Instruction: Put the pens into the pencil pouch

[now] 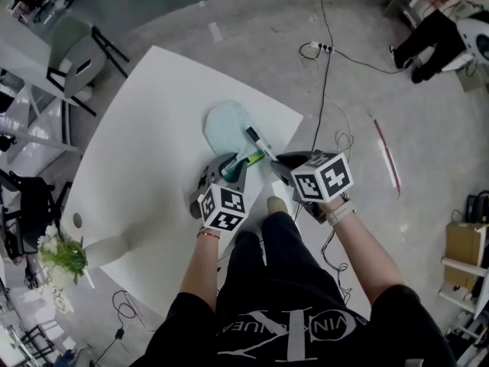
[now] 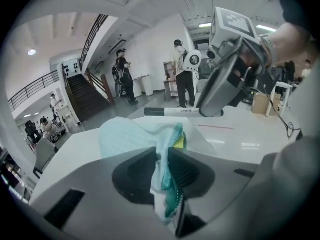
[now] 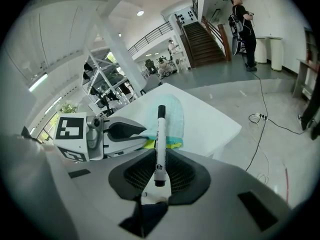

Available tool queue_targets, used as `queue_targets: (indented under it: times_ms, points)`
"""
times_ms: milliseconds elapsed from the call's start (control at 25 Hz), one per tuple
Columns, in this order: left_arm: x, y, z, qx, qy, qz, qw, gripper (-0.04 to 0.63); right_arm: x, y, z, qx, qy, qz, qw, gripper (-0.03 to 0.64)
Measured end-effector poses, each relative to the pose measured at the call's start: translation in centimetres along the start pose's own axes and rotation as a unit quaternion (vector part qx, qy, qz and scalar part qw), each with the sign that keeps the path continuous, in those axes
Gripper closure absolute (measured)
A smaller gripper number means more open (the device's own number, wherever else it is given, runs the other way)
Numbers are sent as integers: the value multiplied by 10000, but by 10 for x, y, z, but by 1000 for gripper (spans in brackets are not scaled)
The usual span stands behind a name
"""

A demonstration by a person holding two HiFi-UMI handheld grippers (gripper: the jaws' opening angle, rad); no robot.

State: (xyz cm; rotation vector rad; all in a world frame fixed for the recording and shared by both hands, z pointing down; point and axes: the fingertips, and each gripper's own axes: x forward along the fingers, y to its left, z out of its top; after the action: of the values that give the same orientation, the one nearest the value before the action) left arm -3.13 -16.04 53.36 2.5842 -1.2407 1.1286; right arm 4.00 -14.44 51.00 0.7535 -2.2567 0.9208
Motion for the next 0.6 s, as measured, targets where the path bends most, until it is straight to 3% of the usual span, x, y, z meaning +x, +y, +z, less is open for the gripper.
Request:
queue_targets:
  times_ms: [280, 600]
  points:
    - [-5, 14, 21, -824, -510, 114, 9952, 560, -3, 15, -19, 45, 169, 360, 9992, 541]
    - [-7, 20, 19, -1382, -610, 177, 9884, 563, -6, 25, -36, -6, 327, 671, 9972, 541]
